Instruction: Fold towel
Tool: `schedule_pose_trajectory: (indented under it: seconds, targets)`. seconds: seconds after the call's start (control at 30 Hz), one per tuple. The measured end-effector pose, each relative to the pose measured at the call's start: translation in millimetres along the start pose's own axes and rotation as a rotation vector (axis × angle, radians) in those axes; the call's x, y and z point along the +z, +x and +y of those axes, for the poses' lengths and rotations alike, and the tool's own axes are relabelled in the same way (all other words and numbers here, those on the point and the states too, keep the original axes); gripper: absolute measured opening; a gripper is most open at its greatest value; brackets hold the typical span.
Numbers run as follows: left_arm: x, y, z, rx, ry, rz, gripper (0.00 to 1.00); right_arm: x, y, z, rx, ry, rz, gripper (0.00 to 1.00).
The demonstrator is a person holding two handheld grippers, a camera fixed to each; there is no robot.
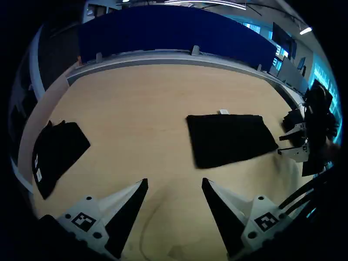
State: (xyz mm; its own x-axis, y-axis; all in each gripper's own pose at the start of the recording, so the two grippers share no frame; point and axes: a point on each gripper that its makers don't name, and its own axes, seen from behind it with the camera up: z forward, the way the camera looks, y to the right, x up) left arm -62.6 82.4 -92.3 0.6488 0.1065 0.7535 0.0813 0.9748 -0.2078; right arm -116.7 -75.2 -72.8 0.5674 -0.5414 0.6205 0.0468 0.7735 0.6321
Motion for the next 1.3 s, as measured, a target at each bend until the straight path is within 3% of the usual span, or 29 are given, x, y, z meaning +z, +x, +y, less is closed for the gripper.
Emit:
schedule_pose_trajectory:
  seconds: [0.37,0.77,1.07,1.3]
  targets:
    - [-14.1,-10.7,-2.1,-0.027,0.008,-0.001,0.92,9.8,-5.0,-5.0,-0.034,0.021,-0.038,0.44]
    - [-16.8,-15.3,-0.5,-0.035,0.006,-0.002,0.92,13.6,-1.8,-2.0,-0.028,0.028,-0.034,0.08]
    - [-19.2,-15.3,-0.3,-0.038,0.004,-0.003,0.92,10.5,9.8,3.0,-0.023,0.016,-0.007,0.06]
    - [-23.8,-15.8,-2.2,-0.045,0.01,0.001,0.92,-4.1,34.8,6.2,-0.077,0.003,0.02,0.06]
